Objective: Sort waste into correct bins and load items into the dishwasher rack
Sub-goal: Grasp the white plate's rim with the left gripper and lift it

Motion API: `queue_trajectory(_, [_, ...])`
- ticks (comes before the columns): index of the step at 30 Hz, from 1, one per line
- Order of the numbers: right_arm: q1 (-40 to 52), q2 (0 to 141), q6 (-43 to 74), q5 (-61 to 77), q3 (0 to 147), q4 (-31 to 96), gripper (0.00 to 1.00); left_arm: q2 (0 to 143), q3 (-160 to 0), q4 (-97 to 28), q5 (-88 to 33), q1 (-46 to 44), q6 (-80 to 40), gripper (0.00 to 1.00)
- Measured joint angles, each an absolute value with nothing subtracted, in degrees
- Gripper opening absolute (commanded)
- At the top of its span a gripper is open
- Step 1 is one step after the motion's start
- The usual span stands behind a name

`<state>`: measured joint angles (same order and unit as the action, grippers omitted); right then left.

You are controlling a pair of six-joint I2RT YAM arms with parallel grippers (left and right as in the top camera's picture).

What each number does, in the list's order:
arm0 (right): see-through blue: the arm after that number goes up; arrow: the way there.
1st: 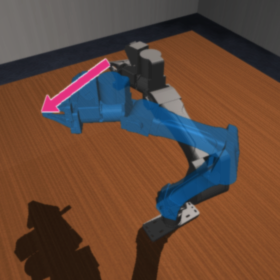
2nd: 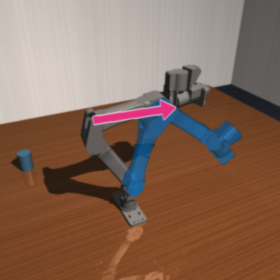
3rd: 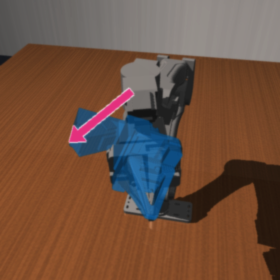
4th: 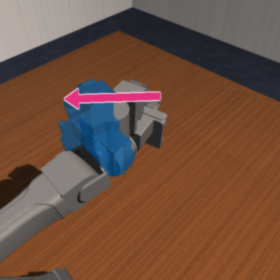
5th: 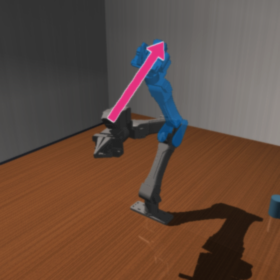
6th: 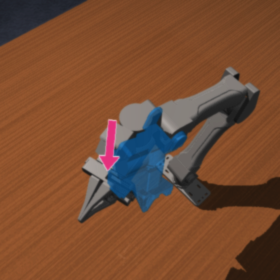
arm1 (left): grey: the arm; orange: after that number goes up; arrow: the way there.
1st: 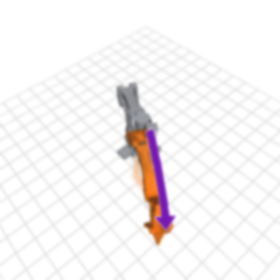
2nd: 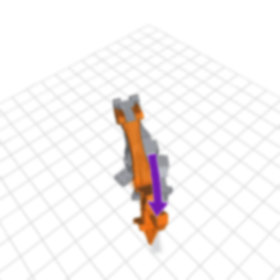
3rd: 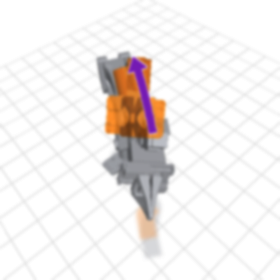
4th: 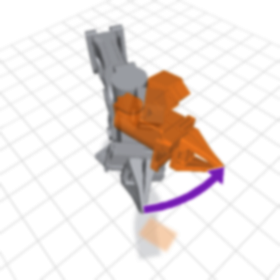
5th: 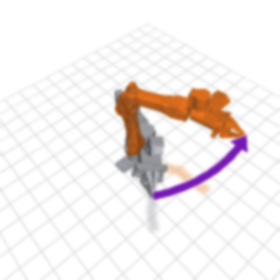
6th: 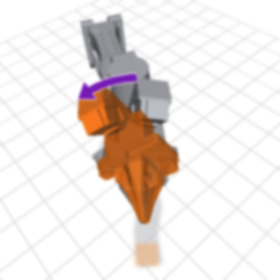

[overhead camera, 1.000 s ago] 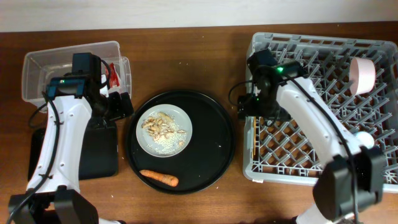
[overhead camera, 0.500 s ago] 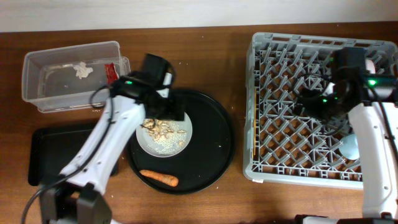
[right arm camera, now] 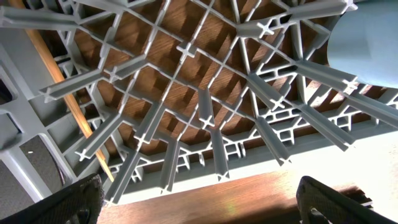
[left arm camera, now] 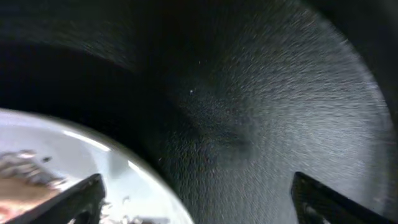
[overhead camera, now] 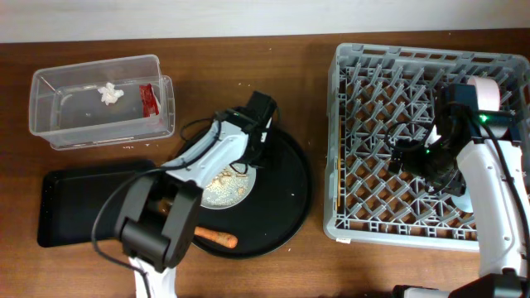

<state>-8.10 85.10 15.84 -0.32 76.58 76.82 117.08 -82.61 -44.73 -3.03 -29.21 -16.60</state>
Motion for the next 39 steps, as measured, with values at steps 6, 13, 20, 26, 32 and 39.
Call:
queue_trajectory(6, [-8.12, 85.1, 15.86, 0.08, 76.58, 76.47, 0.98, 118.04, -82.61, -44.93, -2.87, -29.45, -17.15, 0.47])
queue_trajectory(13, [-8.12, 85.1, 15.79, 0.08, 76.58, 76.47, 0.98, 118.63, -83.09, -50.19, -2.66, -29.45, -16.99, 0.32])
queue_trajectory(20, [-8.12, 85.1, 15.81, 0.08, 76.58, 76.44, 0.98, 119.35, -83.77, -51.77, -2.44, -29.8, -17.1, 0.13])
queue_trajectory(26, [-8.12, 85.1, 15.84, 0.08, 76.58, 76.47, 0.98, 119.35, -84.14, -52.47, -2.42, -29.89, -17.87, 0.01])
queue_trajectory(32, [-8.12, 85.1, 15.81, 0.08, 76.58, 76.44, 0.98, 119.13, -84.33, -53.25, -0.93, -30.06, -18.02, 0.01])
queue_trajectory(39, [-8.12, 85.1, 15.81, 0.1, 76.58, 76.29, 0.98, 119.37, -86.11, -59.18, 2.46, -30.2, -17.58, 0.0])
